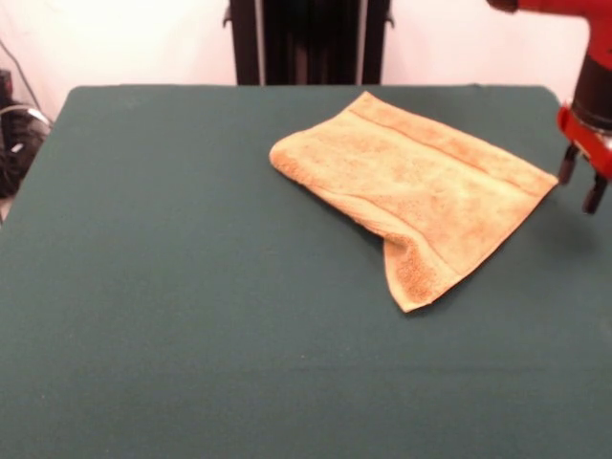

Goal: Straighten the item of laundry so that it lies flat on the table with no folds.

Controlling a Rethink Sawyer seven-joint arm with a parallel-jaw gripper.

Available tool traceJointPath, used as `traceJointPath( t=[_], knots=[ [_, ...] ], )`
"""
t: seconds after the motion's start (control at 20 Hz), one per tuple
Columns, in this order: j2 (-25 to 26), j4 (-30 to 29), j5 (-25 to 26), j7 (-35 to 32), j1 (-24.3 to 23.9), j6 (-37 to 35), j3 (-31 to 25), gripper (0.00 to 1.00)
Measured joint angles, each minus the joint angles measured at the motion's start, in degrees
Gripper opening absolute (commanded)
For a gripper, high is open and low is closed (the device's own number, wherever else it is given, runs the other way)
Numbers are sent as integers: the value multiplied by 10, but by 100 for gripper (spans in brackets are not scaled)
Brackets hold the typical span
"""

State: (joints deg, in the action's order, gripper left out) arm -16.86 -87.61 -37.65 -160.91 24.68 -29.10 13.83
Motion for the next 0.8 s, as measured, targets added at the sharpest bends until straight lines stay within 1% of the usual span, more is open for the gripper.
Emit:
traceJointPath(
  t=[0.25,0.8],
  knots=[
    [10,0,0,0,-5,0,-16,100],
    [2,0,0,0,-10,-11,-18,100]
  ],
)
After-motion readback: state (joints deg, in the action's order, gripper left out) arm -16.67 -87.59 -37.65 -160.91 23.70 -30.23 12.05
